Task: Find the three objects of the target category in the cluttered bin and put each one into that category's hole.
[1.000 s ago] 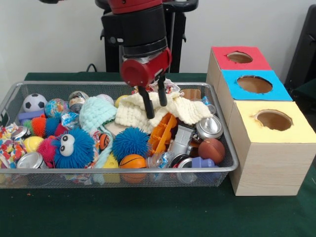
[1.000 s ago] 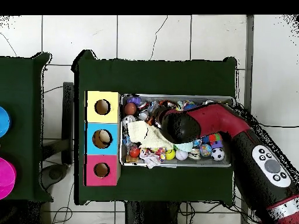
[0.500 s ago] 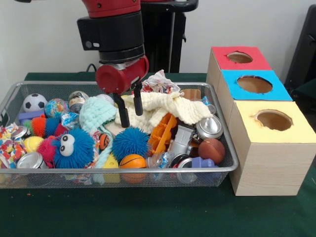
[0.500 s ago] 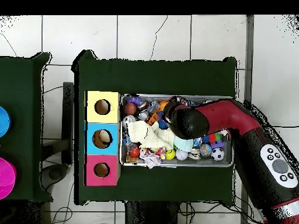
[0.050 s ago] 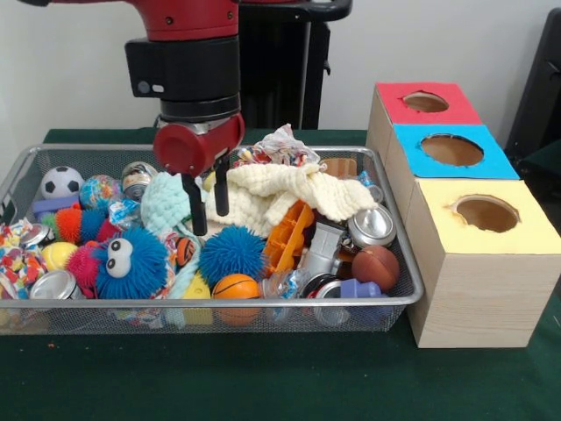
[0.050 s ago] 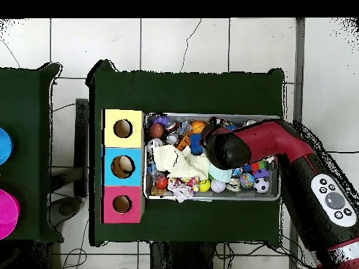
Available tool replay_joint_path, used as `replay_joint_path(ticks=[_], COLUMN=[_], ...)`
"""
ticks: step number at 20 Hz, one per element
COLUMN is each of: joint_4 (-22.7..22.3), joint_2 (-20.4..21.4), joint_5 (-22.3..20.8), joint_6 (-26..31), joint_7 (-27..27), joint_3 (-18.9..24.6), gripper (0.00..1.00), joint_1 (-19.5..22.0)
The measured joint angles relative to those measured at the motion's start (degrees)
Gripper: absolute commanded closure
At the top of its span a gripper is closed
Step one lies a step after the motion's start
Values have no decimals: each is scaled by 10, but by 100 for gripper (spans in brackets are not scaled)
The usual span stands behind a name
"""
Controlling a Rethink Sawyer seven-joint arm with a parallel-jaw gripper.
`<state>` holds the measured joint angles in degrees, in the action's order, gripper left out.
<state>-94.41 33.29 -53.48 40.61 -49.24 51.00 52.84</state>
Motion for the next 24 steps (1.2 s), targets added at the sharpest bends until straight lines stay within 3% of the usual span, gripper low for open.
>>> replay_joint_path(ticks=[12, 24], joint_4=[8, 7], joint_2=[-33, -74], joint_5=[-72, -100], joint_6=[-4, -20], joint_7=[0, 0], joint_3=[-10, -19], gripper=[0, 0], joint_1=[12, 47])
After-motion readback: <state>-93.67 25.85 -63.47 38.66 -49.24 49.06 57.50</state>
